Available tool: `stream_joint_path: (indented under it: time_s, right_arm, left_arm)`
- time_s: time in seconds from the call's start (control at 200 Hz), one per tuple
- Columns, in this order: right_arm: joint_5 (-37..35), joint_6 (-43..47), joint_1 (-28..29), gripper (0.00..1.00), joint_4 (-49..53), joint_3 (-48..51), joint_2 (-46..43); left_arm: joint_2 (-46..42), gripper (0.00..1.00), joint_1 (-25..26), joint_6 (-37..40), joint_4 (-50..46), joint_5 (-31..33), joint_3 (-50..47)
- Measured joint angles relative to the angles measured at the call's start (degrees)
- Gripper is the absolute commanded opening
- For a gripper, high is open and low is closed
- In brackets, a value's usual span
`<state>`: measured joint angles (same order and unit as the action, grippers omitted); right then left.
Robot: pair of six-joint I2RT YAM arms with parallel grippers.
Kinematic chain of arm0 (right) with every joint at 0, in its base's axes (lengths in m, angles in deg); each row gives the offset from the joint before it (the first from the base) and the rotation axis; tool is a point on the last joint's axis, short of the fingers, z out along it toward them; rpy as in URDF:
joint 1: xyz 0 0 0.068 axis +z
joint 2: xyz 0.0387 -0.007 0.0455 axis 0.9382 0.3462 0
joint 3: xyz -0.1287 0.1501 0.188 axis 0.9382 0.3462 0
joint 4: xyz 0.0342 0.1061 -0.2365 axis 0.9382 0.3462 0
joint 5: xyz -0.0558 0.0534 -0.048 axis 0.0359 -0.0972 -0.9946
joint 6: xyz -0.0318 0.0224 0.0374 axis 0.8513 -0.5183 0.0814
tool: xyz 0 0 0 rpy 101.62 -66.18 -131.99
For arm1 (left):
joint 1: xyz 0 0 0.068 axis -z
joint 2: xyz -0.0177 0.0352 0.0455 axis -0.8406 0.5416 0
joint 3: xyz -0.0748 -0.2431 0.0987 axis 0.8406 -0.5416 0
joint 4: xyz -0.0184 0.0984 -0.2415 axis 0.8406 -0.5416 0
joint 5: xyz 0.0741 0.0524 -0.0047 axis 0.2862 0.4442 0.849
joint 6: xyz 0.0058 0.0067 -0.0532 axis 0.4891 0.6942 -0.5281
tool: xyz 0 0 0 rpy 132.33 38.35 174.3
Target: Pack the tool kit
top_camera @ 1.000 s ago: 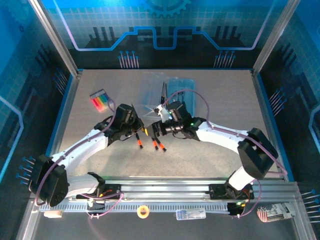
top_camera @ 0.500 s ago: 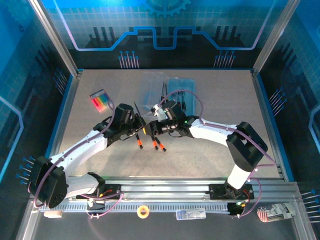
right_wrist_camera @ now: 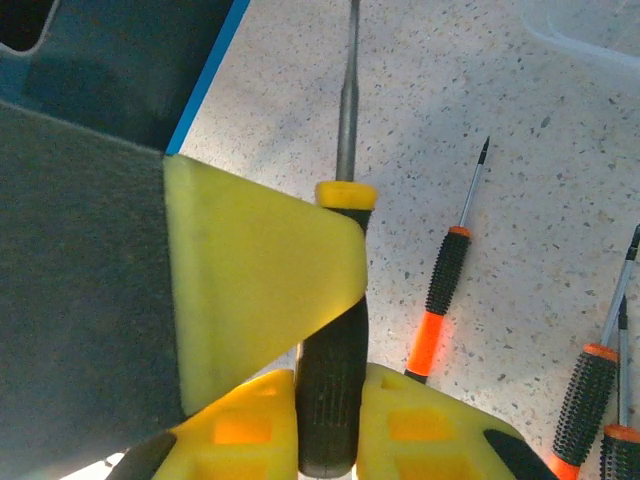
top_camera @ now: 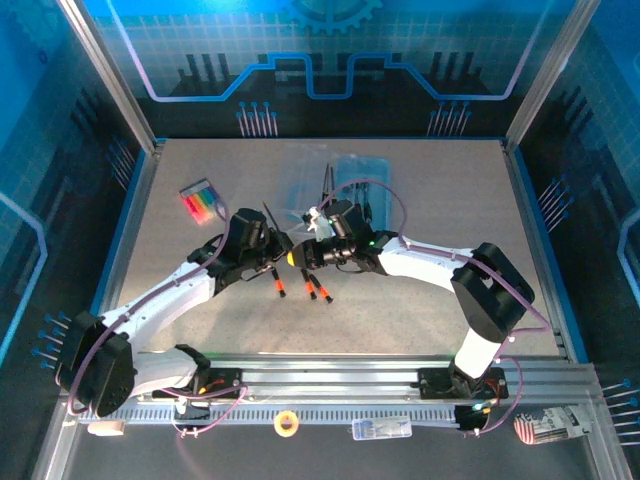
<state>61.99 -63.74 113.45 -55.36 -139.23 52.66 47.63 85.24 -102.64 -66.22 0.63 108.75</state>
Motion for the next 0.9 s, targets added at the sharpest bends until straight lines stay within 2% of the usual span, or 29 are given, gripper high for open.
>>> stream_joint_path:
  time_s: [0.105,0.2,0.35,0.435,0.71,0.901]
  right_arm:
    - [-0.72,0.02,0.0,0.14,-0.55,0.31,0.0]
    - [-1.03,0.02,0.0,0.14,-0.9,0.85,0.0]
    - [-1.92,0.22,-0.17,0.14,-0.81,1.66,-0.07]
    - [-2.27,0.26,-0.59,0.14,-0.55,1.84,-0.37]
    - [-3.39,1.11,-2.86,0.15,2.12,2.19,-6.16]
    - [-4.66,2.64,-7.56,0.15,6.34,1.88,-10.34]
  left_arm:
    - [-0.31,0.5,0.11,0.37,-0.55,0.04,0.0]
    - [-1.73,0.59,0.11,1.16,-1.27,0.24,0.02]
    - [-5.9,0.88,-0.17,3.52,-2.93,1.44,0.33]
    - [-9.07,0.97,-0.98,4.37,-4.15,2.93,0.87]
    - [-19.69,0.99,-5.55,6.03,-7.58,9.4,0.92]
    - [-22.08,0.99,-6.34,6.21,-8.15,11.63,-1.4]
